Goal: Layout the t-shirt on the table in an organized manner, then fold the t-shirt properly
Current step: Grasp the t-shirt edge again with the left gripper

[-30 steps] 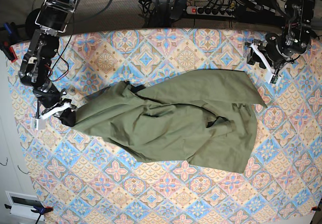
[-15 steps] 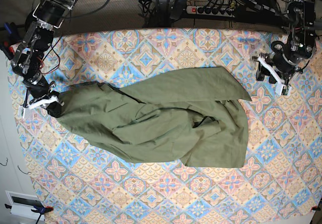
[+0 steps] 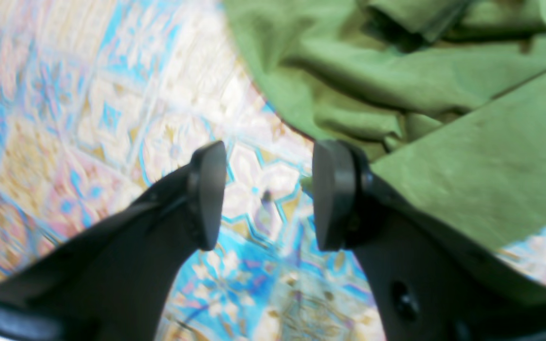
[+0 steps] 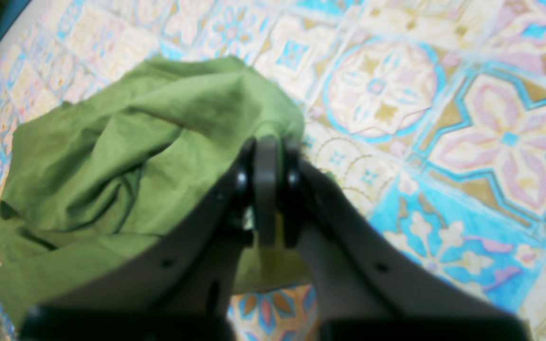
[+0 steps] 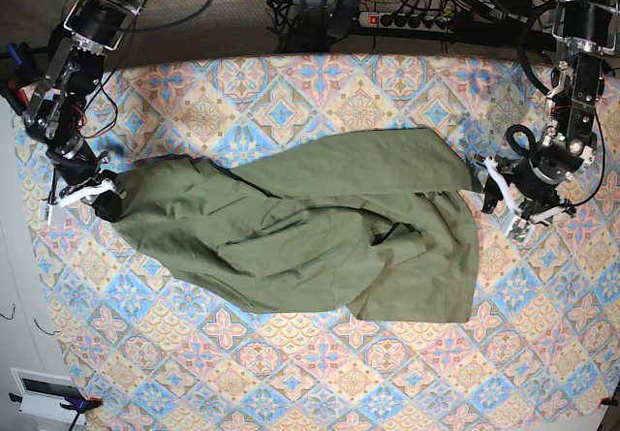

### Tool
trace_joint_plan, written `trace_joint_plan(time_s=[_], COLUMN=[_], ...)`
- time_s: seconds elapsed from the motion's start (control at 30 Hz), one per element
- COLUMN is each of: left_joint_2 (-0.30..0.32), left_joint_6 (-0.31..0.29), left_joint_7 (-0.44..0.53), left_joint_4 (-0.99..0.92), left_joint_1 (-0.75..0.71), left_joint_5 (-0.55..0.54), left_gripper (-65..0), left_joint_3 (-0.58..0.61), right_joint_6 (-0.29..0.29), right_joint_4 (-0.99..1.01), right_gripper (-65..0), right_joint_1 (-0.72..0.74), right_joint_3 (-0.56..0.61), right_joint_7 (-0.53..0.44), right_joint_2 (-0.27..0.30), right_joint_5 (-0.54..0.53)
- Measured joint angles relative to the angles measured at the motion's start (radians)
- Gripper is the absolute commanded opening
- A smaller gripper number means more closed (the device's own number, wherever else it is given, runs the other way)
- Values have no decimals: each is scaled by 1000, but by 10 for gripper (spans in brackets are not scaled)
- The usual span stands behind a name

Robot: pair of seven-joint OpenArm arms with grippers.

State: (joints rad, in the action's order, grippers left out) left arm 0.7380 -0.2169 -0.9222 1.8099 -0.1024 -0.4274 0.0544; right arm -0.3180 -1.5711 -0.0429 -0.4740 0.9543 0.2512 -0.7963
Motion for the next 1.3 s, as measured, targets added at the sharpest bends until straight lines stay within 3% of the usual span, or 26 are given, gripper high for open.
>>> trace_joint_plan(time_s=[0.2,0.27,0.43,0.77,1.13,1.3], left_joint_2=[43,53,54,54,46,55], left_joint_6=[-3,-58,-121,-128,-129,-121], left_joint_7=[-10,2,-8,-2,3,-5], left_joint_4=[-103,-106,-174,-181,-234,-260], left_joint_1=[129,167,192,213,213,216], left_joint_5=[77,72,81,71,71,84], left_gripper=[-357,-357,-360,-362,-364,-364], left_joint_3=[232,275,292,408,424,507], right_joint_6=[0,1,1,1,1,0], right_joint_4=[0,0,0,-1,-1,-2], right_gripper=[-635,-635,-635,-635,-635,-635], right_joint_1=[1,1,1,1,1,1], right_joint_3=[0,0,0,5,27,27], right_joint_7=[-2,0,0,0,0,0], right_joint_2=[0,-2,-1,-2,-1,-2], right_joint_5=[0,2,2,-2,-1,-2])
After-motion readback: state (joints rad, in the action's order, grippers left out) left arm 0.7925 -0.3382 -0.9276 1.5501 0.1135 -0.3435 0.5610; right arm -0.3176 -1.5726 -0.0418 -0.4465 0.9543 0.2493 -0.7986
